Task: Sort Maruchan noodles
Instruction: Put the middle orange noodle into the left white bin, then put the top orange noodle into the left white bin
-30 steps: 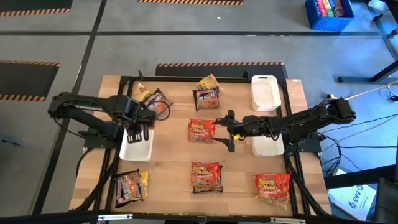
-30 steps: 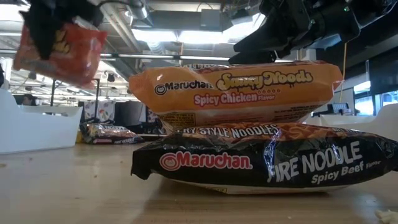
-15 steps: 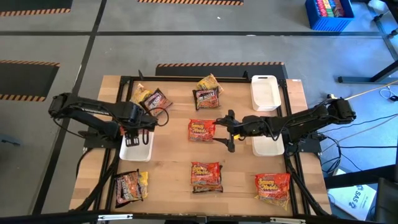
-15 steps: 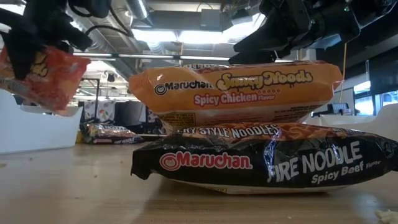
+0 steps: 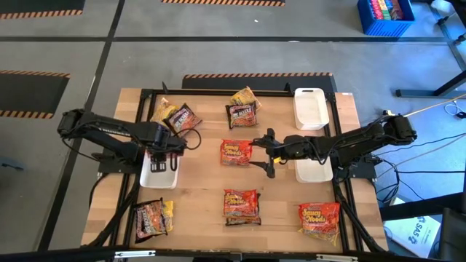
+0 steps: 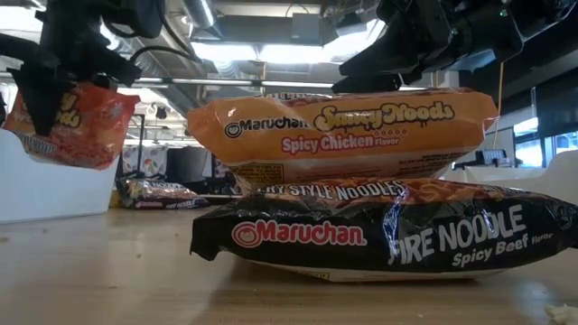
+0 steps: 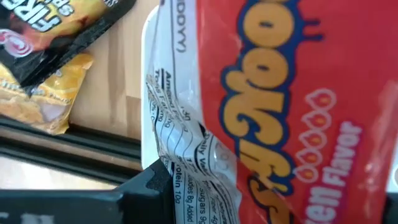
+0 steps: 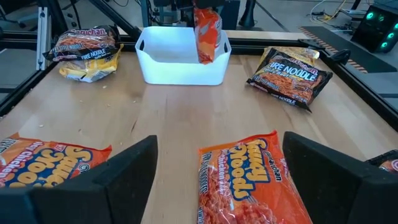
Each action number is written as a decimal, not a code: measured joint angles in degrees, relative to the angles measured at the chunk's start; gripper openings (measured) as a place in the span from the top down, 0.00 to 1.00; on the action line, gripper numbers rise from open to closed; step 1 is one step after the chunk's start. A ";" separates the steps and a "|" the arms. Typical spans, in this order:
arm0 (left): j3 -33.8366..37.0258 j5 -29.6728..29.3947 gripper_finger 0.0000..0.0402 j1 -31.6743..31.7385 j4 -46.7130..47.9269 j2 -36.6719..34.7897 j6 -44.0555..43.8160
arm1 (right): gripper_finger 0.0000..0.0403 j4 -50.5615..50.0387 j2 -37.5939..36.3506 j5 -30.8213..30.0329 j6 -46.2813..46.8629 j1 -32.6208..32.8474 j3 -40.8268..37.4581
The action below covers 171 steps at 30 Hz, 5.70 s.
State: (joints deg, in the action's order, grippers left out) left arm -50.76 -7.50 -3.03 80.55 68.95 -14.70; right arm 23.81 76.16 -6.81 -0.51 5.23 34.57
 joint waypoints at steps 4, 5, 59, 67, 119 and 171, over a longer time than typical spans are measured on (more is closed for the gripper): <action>-0.58 -1.13 0.60 0.04 3.27 0.00 -0.03 | 0.20 0.01 0.00 0.00 -0.02 0.00 0.00; -0.45 -1.47 0.60 0.18 4.68 0.02 -0.06 | 0.20 0.02 0.00 0.00 -0.02 0.00 0.00; 9.33 -2.40 0.59 5.22 -22.54 2.16 2.82 | 0.20 2.78 2.91 3.89 0.18 0.02 -0.04; 9.36 -1.81 0.58 8.32 -22.73 4.02 3.09 | 0.20 2.99 2.91 4.94 0.20 0.02 -0.04; -9.45 -10.83 0.41 5.21 -29.44 3.32 -4.22 | 0.20 -1.46 1.43 -1.50 6.43 0.00 0.03; 3.19 -6.68 0.41 3.82 -78.27 25.94 -4.79 | 0.20 8.10 22.67 5.88 26.98 -8.74 -3.45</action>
State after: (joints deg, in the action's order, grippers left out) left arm -47.57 -14.17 0.79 2.29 94.89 -19.49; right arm 31.91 98.83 -0.93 26.46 -3.51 31.11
